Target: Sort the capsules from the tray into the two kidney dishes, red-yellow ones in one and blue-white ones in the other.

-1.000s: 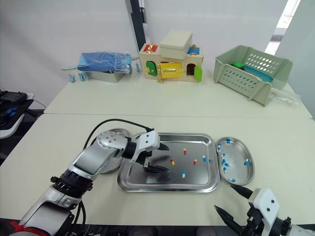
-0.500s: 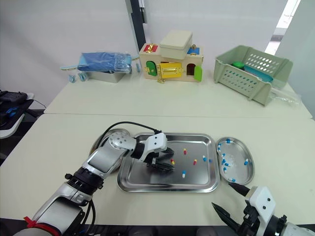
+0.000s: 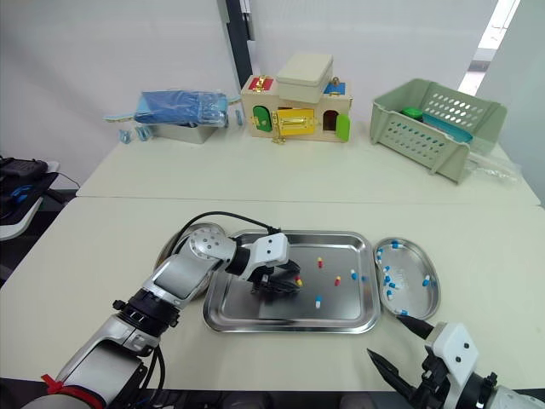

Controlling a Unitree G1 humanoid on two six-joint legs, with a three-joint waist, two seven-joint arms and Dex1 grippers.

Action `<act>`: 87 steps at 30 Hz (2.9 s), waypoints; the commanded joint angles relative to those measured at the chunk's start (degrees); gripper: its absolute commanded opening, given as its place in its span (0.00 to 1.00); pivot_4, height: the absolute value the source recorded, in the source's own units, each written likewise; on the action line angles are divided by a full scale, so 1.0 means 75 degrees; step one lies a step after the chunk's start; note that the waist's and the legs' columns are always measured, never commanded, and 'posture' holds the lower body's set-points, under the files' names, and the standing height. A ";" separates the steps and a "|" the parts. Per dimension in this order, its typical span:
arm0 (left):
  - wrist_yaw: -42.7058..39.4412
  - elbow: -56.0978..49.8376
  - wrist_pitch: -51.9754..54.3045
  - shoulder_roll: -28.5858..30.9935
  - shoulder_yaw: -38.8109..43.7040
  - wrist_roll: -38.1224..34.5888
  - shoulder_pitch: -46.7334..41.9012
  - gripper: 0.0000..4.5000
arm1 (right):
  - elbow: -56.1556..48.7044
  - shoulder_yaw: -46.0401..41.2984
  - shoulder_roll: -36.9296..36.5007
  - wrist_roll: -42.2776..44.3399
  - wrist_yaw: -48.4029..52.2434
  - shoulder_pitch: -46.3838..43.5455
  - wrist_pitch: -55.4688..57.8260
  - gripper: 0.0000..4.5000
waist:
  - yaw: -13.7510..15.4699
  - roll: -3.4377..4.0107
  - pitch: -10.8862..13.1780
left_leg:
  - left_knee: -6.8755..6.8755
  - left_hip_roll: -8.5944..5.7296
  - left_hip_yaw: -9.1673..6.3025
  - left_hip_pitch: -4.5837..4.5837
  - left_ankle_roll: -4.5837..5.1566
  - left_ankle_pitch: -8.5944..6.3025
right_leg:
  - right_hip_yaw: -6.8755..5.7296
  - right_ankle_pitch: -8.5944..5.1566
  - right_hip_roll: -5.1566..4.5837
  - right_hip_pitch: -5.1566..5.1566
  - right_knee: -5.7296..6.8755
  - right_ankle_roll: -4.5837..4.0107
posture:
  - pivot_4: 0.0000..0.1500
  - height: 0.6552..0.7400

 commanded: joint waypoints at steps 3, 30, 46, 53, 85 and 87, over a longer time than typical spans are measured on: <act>-0.0063 -0.0016 -0.0170 -0.0026 -0.0112 0.0157 -0.0061 0.41 | -0.0072 -0.0029 0.0054 0.0104 -0.0003 0.0108 -0.0163 1.00 | 0.0001 0.0000 0.0000 | 0.0000 0.0000 0.0000 0.0000 0.0000 0.0000 | 0.0000 0.0000 0.0000 0.0000 0.0000 0.0000 | 1.00 1.00; -0.0338 -0.1031 0.0683 0.0519 0.0743 -0.0573 -0.0192 0.01 | -0.0047 0.0031 -0.0158 0.0056 0.0362 0.0248 -0.0500 1.00 | -0.0021 0.0003 -0.0001 | 0.0000 0.0001 -0.0001 0.0000 0.0000 0.0000 | -0.0001 0.0000 0.0000 0.0001 0.0000 0.0000 | 1.00 1.00; 0.0260 -0.1954 0.1865 0.3045 0.3019 -0.1126 0.1593 0.01 | 0.0067 0.0276 -0.0822 -0.0050 0.0961 -0.0022 -0.0668 1.00 | -0.0032 0.0006 -0.0002 | -0.0004 0.0004 -0.0007 0.0002 0.0001 0.0000 | -0.0005 0.0000 0.0000 0.0001 0.0001 0.0000 | 1.00 1.00; 0.0732 -0.1852 0.2087 0.3534 0.3809 -0.1264 0.2289 0.01 | 0.0278 0.0282 -0.1065 0.0028 0.1134 -0.0443 -0.0597 1.00 | -0.0002 0.0005 -0.0002 | -0.0004 0.0004 -0.0005 0.0001 0.0001 -0.0001 | -0.0004 0.0000 0.0000 0.0000 0.0000 0.0000 | 1.00 1.00; 0.1224 -0.1523 0.1850 0.4161 0.5908 -0.2135 0.4124 0.99 | 0.1248 -0.1969 -0.2010 0.1395 0.1587 -0.1172 0.0757 1.00 | -0.0068 0.0005 0.0000 | -0.0013 0.0007 0.0003 0.0007 0.0002 -0.0001 | 0.0004 0.0000 0.0000 -0.0003 0.0002 -0.0001 | 1.00 1.00; 0.1254 -0.1286 0.1873 0.4224 0.6377 -0.2188 0.4611 0.99 | 0.1691 -0.2244 -0.2309 0.1573 0.1701 -0.1272 0.1239 1.00 | -0.0059 0.0006 0.0000 | -0.0017 0.0008 0.0007 0.0009 0.0003 -0.0002 | 0.0006 0.0000 -0.0001 -0.0003 0.0000 -0.0001 | 1.00 1.00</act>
